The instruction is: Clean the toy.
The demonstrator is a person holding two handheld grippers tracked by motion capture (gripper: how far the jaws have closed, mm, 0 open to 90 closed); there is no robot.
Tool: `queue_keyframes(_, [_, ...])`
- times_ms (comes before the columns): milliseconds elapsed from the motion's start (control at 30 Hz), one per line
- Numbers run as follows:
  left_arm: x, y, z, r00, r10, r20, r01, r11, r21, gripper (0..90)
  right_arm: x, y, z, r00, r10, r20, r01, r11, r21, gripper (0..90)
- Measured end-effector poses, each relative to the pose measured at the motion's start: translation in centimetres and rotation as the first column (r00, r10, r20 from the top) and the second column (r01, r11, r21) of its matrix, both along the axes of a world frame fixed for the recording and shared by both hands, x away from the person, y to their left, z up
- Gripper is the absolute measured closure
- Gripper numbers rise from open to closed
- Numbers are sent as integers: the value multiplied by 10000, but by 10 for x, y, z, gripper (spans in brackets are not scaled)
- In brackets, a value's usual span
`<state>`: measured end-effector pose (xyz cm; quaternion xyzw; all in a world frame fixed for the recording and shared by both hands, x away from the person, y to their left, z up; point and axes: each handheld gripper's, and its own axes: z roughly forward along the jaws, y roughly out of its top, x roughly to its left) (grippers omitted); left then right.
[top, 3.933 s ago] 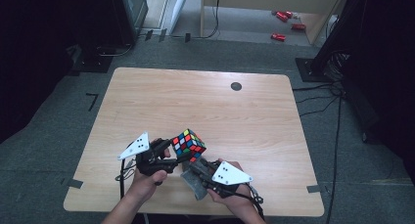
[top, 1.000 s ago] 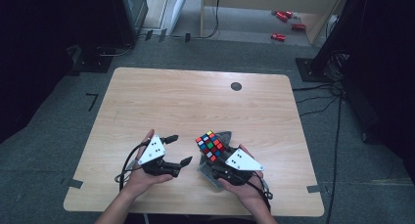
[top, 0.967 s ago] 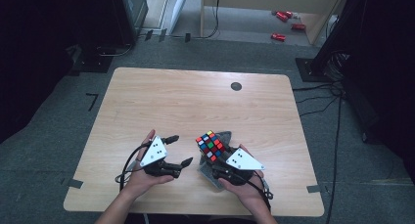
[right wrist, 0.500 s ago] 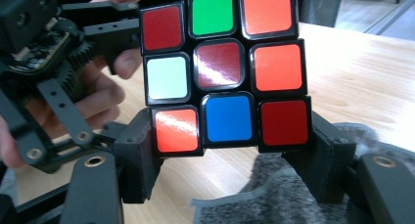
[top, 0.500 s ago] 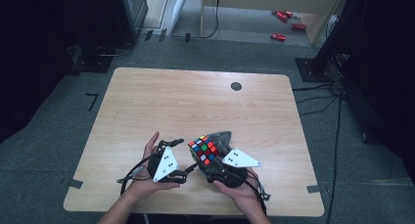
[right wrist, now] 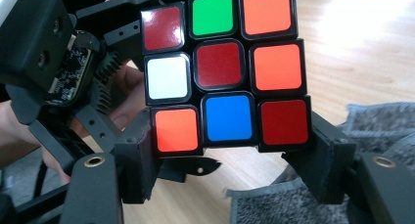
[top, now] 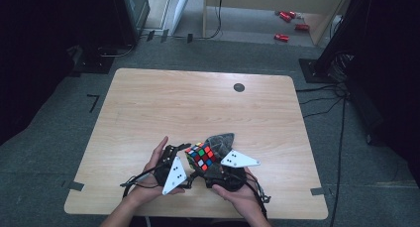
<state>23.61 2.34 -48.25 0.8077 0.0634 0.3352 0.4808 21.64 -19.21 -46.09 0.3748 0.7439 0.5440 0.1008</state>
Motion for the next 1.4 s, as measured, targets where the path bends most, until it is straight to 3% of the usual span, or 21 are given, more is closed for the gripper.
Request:
queue_keyframes(200, [-2,-4,-3,9997,-180,166,177,9997,180,160,2,5,-1,9976,311,-613,-309,9995,38,340])
queue_keyframes(267, [-4,-4,-3,9994,-152,306,147,9997,179,254,2,7,-2,9957,474,-797,-474,9989,10,339])
queue_keyframes(333, [-3,-3,-3,9997,-153,206,151,9998,99,307,3,6,-2,9949,441,-907,-430,9990,149,335])
queue_keyframes(400, [-2,-2,-2,9997,-166,-159,165,9999,-46,321,5,4,-2,9942,471,-966,-436,9983,382,312])
queue_keyframes(567, [5,4,1,9960,20,-897,-56,9992,-399,333,4,-7,7,9984,364,-443,-327,9960,828,207])
queue_keyframes(633, [8,7,2,9928,134,-1189,-202,9982,-561,333,4,-14,10,9998,220,-10,-218,9963,832,191])
queue_keyframes(733, [13,11,4,9828,265,-1828,-446,9944,-956,333,7,-27,11,9991,-207,373,166,9941,1076,200])
queue_keyframes(767, [16,14,4,9769,317,-2112,-566,9920,-1127,334,9,-31,10,9981,-372,498,326,9953,912,200])
queue_keyframes(833, [18,17,5,9693,362,-2433,-715,9878,-1380,334,13,-35,3,9965,-662,518,659,9978,77,262])
queue_keyframes(900, [20,22,6,9622,345,-2702,-814,9831,-1641,333,20,-35,-8,9939,-1085,198,1099,9887,-1024,261])
queue_keyframes(967, [21,25,6,9579,272,-2857,-819,9800,-1814,333,25,-34,-17,9930,-1172,-140,1138,9822,-1493,253])
queue_keyframes(1100, [23,29,7,9493,252,-3133,-914,9758,-1985,334,34,-27,-35,9903,-1379,-192,1272,9521,-2780,272])
queue_keyframes(1200, [26,31,6,9373,267,-3474,-1096,9690,-2214,334,36,-21,-46,9872,-1561,-339,1304,9099,-3939,334])
queue_keyframes(1267, [27,34,6,9313,271,-3633,-1196,9647,-2345,334,37,-20,-52,9867,-1565,-435,1231,8956,-4275,374])
queue_keyframes(1333, [28,35,6,9284,263,-3707,-1227,9632,-2390,334,37,-20,-53,9884,-1478,-347,1185,8940,-4321,425])
queue_keyframes(1400, [28,35,4,9249,266,-3792,-1261,9626,-2399,333,36,-22,-53,9891,-1412,-407,1114,9014,-4185,570])
